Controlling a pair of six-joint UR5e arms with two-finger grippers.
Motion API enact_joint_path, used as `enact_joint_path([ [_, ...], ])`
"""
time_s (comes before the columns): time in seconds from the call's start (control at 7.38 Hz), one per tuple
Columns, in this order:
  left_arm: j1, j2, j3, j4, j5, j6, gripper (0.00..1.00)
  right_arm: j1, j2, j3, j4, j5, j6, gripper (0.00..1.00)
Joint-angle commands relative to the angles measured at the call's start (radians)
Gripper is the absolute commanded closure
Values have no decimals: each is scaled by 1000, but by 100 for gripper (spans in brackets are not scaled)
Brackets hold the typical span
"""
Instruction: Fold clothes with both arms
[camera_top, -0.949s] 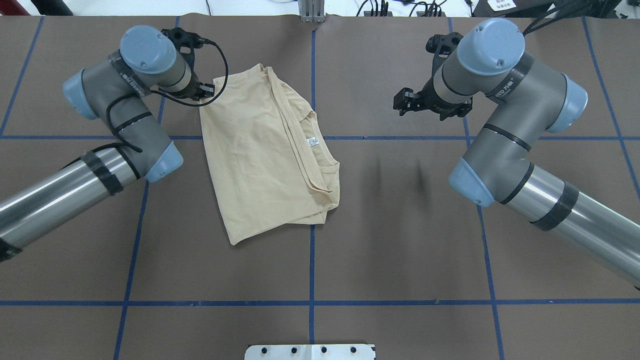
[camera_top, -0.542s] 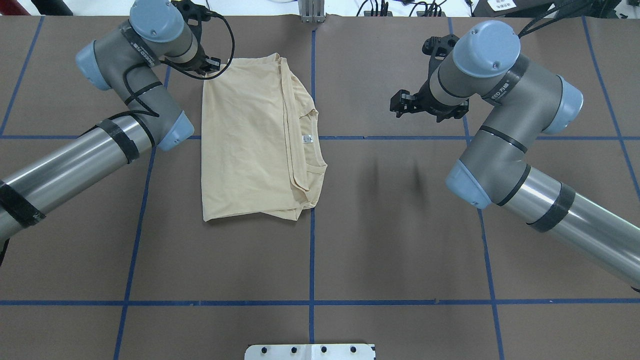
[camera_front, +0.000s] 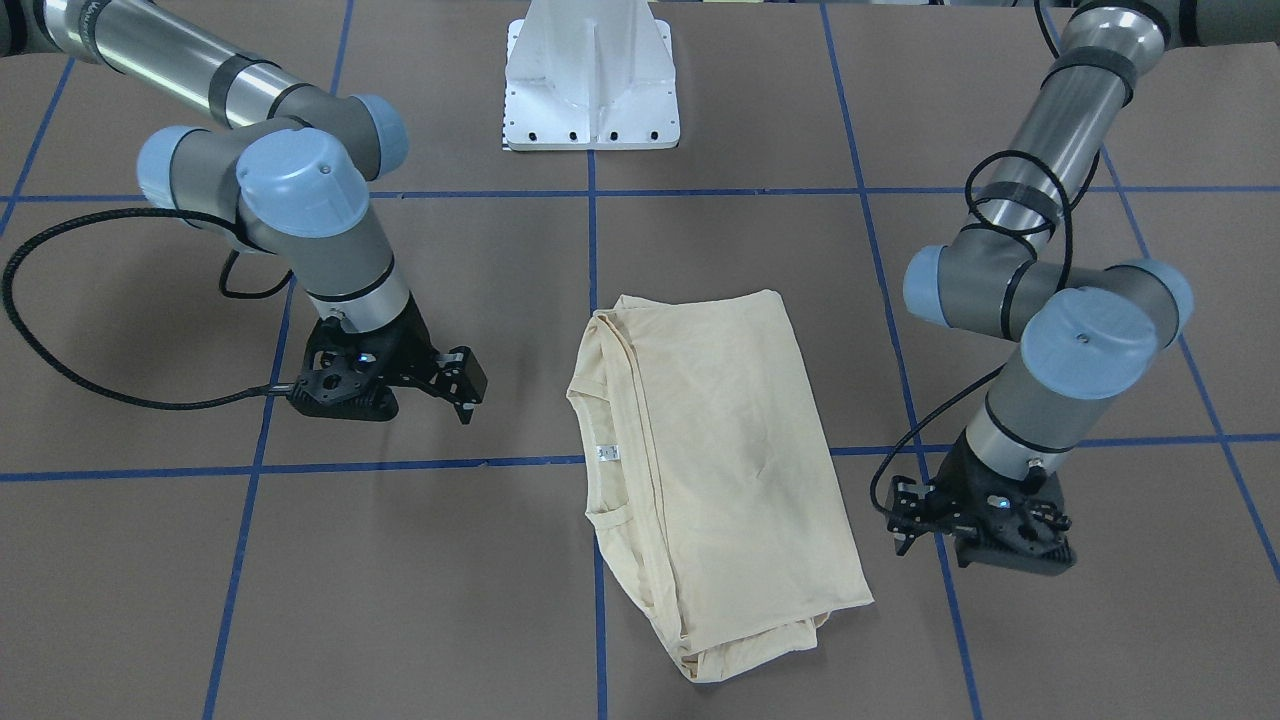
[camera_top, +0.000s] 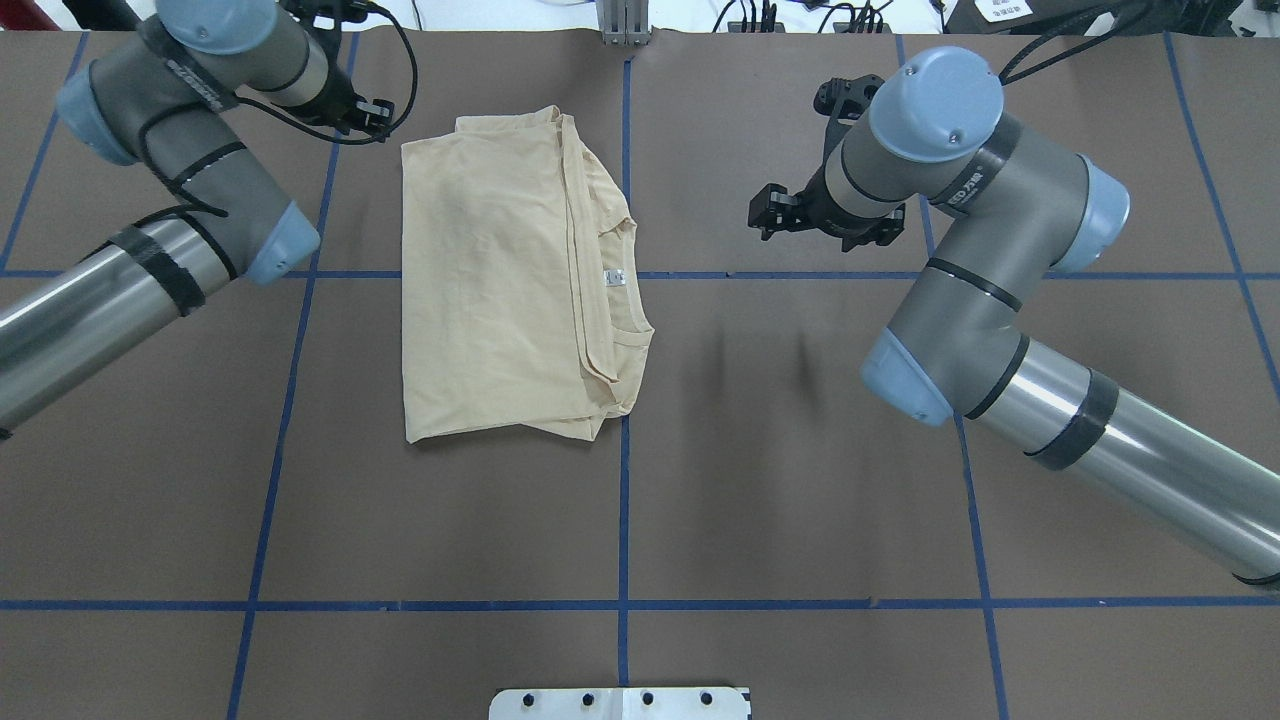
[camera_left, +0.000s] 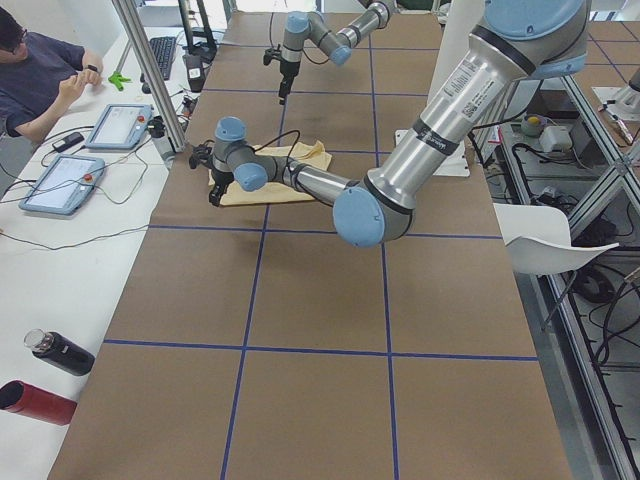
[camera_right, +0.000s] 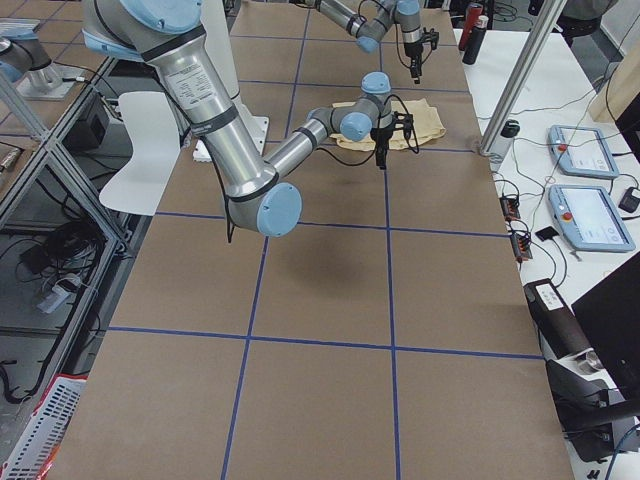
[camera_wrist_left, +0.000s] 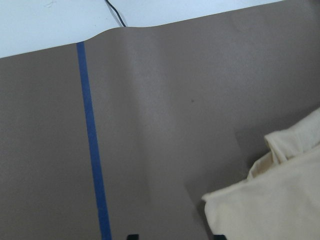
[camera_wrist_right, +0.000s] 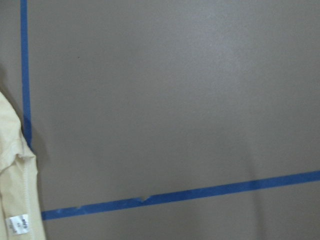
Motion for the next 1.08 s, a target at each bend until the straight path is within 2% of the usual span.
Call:
enact_joint_path([
  [0.0,-8,73,-111,2,-31,2,0,-110,102,-72,-2,-130,212,3],
  [0.27,-5,73,-112,2,-34,1,0,-163,169,-170,21,-221,255,9],
  [0.41,-5,74,-112,2,-34,1,0,-178,179,-203,47,-230,264,17],
  [0.95,-5,74,-112,2,-33,1,0,-224,182,-209,54,-244,284,55],
])
